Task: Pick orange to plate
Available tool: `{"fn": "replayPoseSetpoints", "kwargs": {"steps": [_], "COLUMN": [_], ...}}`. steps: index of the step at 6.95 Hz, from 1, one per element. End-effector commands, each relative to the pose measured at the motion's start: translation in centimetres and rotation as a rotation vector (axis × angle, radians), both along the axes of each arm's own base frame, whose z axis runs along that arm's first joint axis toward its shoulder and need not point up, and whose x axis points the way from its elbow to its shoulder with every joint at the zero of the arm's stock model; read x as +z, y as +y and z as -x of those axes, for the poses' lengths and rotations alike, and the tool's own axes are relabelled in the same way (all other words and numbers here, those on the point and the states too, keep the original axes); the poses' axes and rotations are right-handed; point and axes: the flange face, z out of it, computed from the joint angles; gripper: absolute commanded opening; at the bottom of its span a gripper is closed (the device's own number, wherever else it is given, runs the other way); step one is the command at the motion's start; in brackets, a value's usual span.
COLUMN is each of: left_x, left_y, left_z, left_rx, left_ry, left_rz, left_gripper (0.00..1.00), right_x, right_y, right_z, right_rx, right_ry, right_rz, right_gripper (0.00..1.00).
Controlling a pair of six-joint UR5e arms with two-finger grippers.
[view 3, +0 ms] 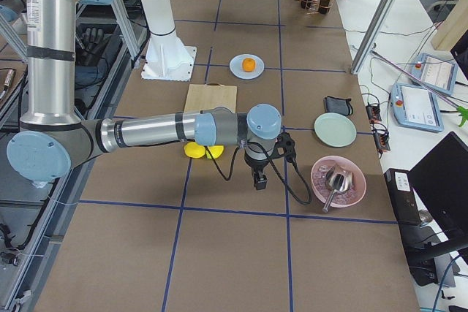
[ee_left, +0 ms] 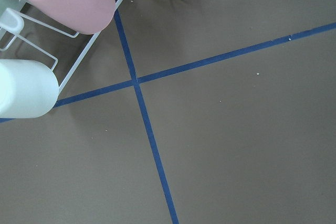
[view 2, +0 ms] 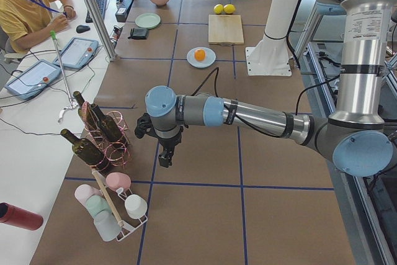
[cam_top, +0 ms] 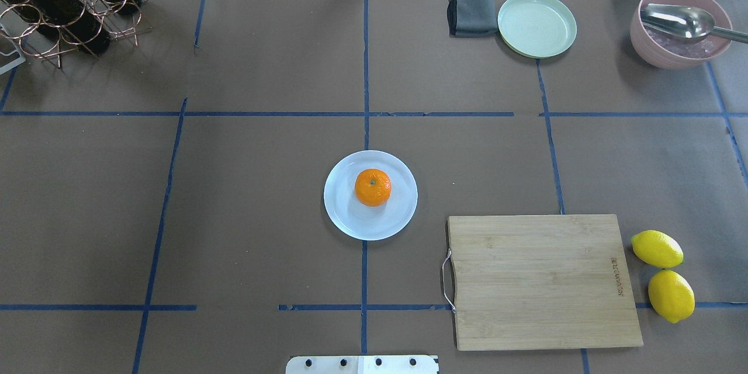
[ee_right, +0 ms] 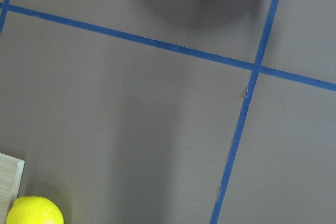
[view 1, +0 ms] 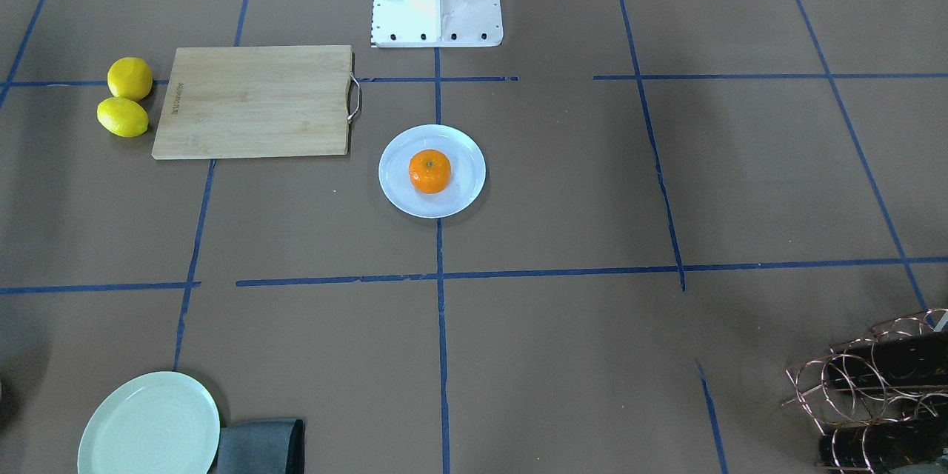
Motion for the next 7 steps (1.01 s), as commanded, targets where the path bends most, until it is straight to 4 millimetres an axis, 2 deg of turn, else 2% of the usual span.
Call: {"fn": "replayPoseSetpoints", "kwargs": {"steps": [1,2,3,6,7], "left_x": [2.6,2.8,3.2,4.4,3.8], "left_y": [0.3,0.3,0.3,1.6,0.8], "left_z": [0.0,0.1,0.0,0.6,0.6], "left_rx": [0.002,0.007,0.038,0.028,0.028], "left_ry": [-0.001,-0.001,0.000,0.005,0.003], "left_rz": [0.053,0.053,0.034,0.090,0.076], "left_gripper": [1.00,1.00,1.00,1.00,1.00], "right_x": [-0.1,-0.4,-0.4,-1.0,-1.2], "right_y": [0.0,-0.2,-0.2,0.3,0.3], "right_z": [0.4,1.6,1.9,2.0,2.0], "right_rx": [-0.002,0.006,0.006,0.005,0.005], "right_ry": [0.001,0.004,0.004,0.000,0.000], "right_rz": [0.004,0.029,0.036,0.028,0.025], "right_gripper": [1.00,1.00,1.00,1.00,1.00]}}
